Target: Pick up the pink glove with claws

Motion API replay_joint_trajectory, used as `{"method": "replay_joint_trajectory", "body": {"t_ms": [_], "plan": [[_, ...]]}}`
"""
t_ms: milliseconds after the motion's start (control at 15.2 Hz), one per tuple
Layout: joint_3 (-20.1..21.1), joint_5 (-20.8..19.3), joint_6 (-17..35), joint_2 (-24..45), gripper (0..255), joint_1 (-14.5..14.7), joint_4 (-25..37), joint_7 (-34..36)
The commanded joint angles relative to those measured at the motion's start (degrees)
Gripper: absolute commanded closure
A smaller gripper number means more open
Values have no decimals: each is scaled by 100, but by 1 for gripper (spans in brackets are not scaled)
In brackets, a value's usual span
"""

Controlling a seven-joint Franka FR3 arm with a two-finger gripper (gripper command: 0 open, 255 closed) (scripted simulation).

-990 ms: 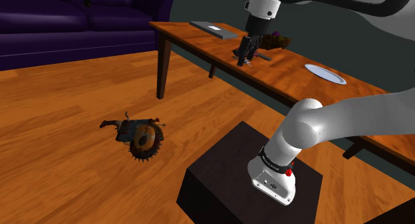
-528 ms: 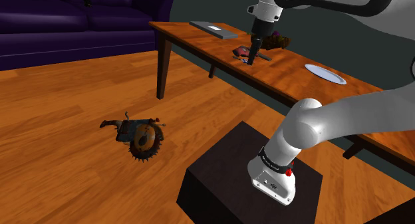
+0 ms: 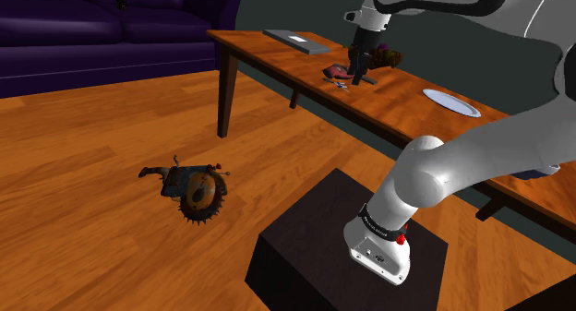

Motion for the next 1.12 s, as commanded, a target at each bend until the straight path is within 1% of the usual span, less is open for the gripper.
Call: {"method": "replay_joint_trajectory", "body": {"t_ms": [0, 264, 396, 528, 660, 792, 924, 990, 1056], "plan": [[-348, -92, 128, 392, 0, 133, 332, -679], [-997, -81, 408, 1184, 0, 423, 960, -1942], [-1322, 32, 547, 1644, 0, 578, 1319, -2603], [-1644, 233, 678, 2155, 0, 723, 1706, -3293], [-1945, 535, 791, 2723, 0, 831, 2123, -4020], [-2197, 940, 871, 3350, 0, 869, 2574, -4780], [-2340, 1415, 896, 4013, 0, 779, 3065, -5544], [-2364, 1659, 884, 4344, 0, 687, 3328, -5912], [-2336, 1777, 870, 4510, 0, 602, 3471, -6094]]}}
